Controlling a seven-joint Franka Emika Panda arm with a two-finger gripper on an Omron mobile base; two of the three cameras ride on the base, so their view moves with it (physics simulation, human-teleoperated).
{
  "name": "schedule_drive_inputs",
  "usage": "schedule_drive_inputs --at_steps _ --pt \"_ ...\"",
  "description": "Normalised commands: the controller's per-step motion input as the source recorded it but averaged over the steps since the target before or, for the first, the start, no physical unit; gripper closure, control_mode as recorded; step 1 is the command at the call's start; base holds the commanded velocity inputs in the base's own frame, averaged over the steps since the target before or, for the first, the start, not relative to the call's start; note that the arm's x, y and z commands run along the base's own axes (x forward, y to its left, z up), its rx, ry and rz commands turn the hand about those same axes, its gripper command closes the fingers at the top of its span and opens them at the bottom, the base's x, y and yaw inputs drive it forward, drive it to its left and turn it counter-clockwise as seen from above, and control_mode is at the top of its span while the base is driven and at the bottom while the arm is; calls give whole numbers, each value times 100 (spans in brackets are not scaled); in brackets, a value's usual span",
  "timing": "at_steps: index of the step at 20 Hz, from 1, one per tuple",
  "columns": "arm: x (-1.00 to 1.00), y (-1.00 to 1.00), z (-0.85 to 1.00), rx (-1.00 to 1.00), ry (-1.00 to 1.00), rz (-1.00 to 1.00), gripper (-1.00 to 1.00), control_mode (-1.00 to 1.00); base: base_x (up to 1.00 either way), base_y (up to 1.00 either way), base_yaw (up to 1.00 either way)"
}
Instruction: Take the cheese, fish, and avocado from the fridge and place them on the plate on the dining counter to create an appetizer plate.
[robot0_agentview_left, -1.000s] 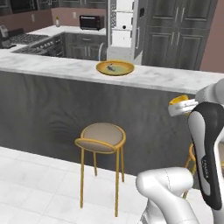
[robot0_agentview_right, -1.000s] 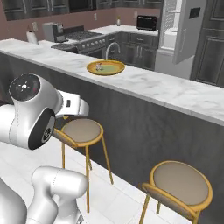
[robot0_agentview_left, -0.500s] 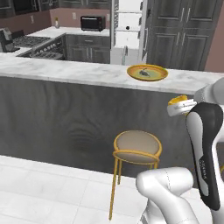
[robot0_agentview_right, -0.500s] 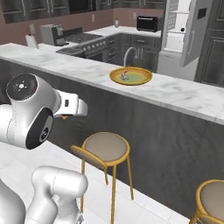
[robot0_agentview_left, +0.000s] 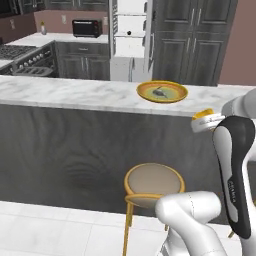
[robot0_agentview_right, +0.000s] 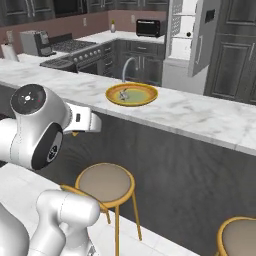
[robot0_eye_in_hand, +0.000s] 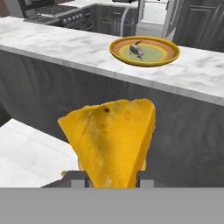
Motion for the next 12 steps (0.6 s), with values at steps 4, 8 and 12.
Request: schedule_drive_inputs --at_steps 4,8,12 --pt "0 0 0 0 0 0 100 100 93 -5 -27" --pt "0 0 0 0 0 0 100 100 99 5 -31" --pt "0 0 0 0 0 0 100 100 94 13 -28"
